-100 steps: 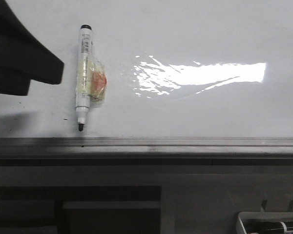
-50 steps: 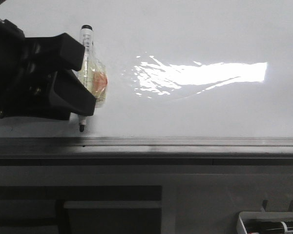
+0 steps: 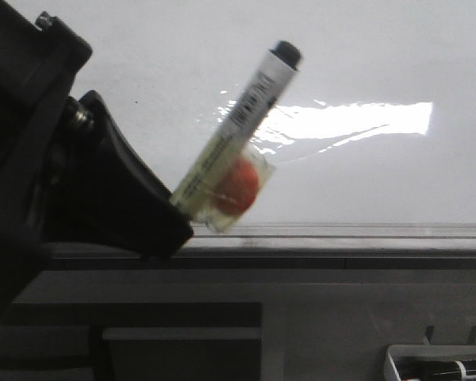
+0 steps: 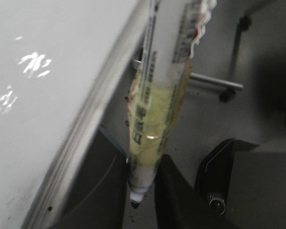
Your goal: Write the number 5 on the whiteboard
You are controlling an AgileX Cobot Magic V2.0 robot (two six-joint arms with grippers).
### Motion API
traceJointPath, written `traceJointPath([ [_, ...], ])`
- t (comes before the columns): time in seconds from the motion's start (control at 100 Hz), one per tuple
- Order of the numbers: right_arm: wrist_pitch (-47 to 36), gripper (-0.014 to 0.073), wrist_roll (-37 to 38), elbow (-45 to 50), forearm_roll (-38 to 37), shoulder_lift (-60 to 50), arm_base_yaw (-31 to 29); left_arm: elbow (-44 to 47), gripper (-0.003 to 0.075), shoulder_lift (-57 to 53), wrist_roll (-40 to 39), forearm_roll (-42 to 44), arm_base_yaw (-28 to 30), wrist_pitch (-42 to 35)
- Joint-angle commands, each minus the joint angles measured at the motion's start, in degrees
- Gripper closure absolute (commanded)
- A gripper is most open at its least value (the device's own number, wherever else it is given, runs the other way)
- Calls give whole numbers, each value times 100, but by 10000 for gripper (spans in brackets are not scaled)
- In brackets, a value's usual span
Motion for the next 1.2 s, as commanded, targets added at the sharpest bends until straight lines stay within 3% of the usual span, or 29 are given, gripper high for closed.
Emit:
traceJointPath([
  [0.0, -105, 142, -587, -210, 332, 379, 311, -214, 741, -149, 530, 112, -184, -50],
  [0.24, -497, 142, -1035, -572, 332, 1290, 1211, -214, 741, -161, 542, 225, -269, -51],
  [0.6, -1045, 142, -1060, -1287, 739, 2993, 2348, -214, 741, -300, 551, 544, -269, -51],
  [0.95, -1360, 151, -1060, -1645, 1060, 4008, 2765, -214, 741, -553, 551, 544, -269, -51],
  [1.04, -1368, 248, -1060, -1682, 1229, 4090, 2765, -214, 741, -557, 551, 534, -269, -51],
  [1.19, -1251, 553, -1060, -1688, 1252, 4101, 2765, -214, 741, -557, 551, 534, -269, -51],
])
